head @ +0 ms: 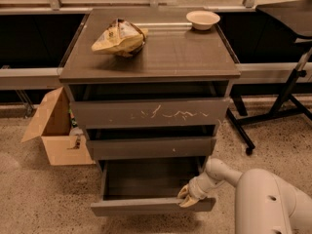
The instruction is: Open bottom drawer
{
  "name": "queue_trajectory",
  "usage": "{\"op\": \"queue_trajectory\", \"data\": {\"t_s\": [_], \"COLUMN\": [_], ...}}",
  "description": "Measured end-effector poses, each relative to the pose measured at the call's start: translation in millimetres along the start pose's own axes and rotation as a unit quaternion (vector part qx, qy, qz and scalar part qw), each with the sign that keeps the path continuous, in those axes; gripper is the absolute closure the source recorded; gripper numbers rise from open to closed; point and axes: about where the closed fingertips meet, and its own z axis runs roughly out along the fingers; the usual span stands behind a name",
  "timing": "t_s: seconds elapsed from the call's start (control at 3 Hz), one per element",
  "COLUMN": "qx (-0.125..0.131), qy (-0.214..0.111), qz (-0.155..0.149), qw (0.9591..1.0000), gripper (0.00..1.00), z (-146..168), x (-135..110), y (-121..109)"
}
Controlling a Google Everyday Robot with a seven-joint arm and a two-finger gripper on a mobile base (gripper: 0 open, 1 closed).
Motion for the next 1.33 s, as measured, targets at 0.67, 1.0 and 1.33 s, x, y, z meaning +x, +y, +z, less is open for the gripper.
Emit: {"op": "queue_trajectory", "data": {"t_s": [0.67,1.0,1.33], "qx": [-0.01,-0.01,-0.01], "qy": [-0.018,-0.018,-0.018], "qz": [-0.001,-0.001,-0.001], "qw": [0.9998,0.9998,0.9998], "gripper": [0.75,0.52,0.22], "z": [6.4,6.5,6.5], "x": [-11.7,-11.8,-11.8], "y": [18.2,18.2,18.2]}}
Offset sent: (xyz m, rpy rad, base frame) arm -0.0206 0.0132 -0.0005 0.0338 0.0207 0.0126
